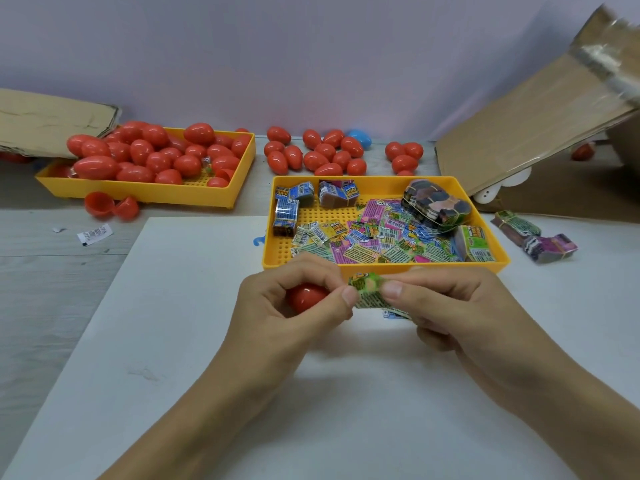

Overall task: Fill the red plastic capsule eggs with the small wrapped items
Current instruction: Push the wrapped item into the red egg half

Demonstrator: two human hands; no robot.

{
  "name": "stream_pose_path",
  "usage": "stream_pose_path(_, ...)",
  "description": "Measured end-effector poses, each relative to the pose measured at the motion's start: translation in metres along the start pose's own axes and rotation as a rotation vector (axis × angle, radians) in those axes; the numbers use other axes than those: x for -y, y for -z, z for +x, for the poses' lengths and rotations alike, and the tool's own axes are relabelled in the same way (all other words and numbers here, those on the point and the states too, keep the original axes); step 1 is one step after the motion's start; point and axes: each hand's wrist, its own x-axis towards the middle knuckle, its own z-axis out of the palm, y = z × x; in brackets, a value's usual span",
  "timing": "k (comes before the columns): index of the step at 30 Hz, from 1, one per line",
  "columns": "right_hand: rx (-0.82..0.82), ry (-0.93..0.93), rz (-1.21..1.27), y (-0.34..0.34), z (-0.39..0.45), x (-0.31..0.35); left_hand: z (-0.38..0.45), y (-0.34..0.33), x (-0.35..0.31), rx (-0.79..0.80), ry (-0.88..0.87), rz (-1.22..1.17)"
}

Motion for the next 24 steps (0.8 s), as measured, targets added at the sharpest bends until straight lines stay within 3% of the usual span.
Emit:
stream_pose_path(4, 0.031, -0.098, 0.065, 0.001, 0.001, 0.002, -0.002, 0.000, -0.003, 0.095, 0.082, -0.140)
stream_pose_path(9, 0.074, -0.105, 0.069, 0.004, 0.000, 0.002, -0.003, 0.000, -0.007, 0.126, 0.016, -0.033)
stream_pose_path(15, -0.052, 0.222, -0.062, -0.004, -0.004, -0.003, -0.005, -0.005, -0.007, 0.080, -0.052, 0.194)
stream_pose_path(20, -0.172, 0.353, -0.091, -0.003, -0.006, -0.007, -0.007, -0.004, -0.002, 0.065, -0.029, 0.072)
stream_pose_path(22, -0.206, 0.397, -0.167, -0.003, -0.006, -0.008, -0.007, -0.005, 0.000, 0.027, -0.021, -0.034)
stream_pose_path(24, -0.222, 0.457, -0.305, -0.004, -0.007, -0.010, -0.008, -0.008, 0.001, 0.013, -0.071, 0.003)
